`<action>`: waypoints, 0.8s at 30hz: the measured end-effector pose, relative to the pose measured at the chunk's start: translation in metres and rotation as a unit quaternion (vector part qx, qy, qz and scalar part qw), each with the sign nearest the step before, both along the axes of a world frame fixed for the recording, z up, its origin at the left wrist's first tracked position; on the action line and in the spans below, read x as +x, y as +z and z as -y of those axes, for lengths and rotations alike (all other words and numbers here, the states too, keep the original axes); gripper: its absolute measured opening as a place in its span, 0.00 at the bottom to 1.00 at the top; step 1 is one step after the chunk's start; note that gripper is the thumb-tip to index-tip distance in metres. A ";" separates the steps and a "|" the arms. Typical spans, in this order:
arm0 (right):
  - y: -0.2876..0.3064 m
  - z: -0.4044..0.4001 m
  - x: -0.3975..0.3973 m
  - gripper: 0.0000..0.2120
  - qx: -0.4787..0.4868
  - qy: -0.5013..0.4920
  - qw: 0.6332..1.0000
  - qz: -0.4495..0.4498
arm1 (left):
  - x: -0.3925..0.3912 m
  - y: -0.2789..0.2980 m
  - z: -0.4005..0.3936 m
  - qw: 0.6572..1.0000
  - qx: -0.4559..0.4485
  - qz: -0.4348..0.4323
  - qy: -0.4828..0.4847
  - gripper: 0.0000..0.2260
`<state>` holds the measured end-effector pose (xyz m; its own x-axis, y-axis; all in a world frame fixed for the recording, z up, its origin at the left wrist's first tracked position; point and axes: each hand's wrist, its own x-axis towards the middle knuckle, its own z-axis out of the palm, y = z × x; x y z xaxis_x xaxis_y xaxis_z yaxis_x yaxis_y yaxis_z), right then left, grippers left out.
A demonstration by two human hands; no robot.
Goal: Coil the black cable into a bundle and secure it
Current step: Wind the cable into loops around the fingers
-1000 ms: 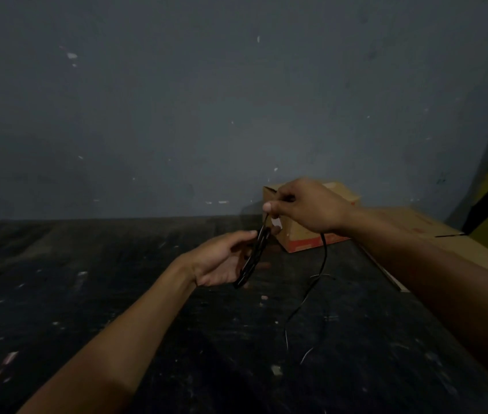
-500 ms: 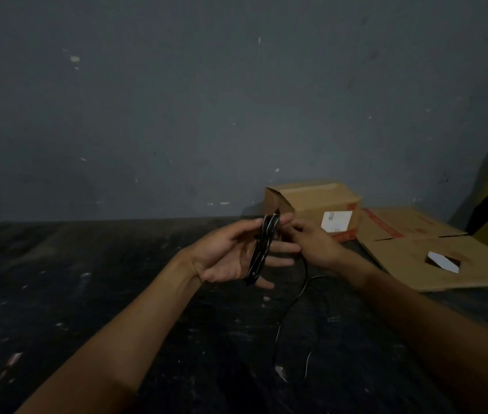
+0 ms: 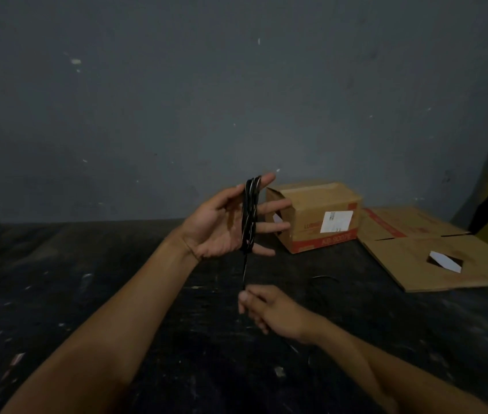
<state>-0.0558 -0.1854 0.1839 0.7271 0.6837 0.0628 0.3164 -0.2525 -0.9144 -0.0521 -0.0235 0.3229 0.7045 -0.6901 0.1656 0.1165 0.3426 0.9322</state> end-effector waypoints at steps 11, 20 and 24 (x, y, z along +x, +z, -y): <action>0.036 0.003 -0.022 0.16 -0.076 0.087 0.992 0.053 | 0.019 -0.026 -0.019 0.995 0.006 -0.039 0.096 0.20; 0.096 0.018 -0.016 0.15 -0.148 0.102 0.961 0.211 | 0.023 -0.060 -0.027 0.987 0.046 -0.089 0.128 0.20; 0.129 0.027 0.000 0.14 -0.146 0.067 0.950 0.268 | 0.022 -0.067 -0.027 0.990 0.018 -0.105 0.095 0.22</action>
<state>-0.0558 -0.2123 0.3128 0.5498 0.8127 0.1927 0.7637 -0.3956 -0.5102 -0.0304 0.0037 0.2562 0.8387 -0.5441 -0.0213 0.2462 0.3440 0.9061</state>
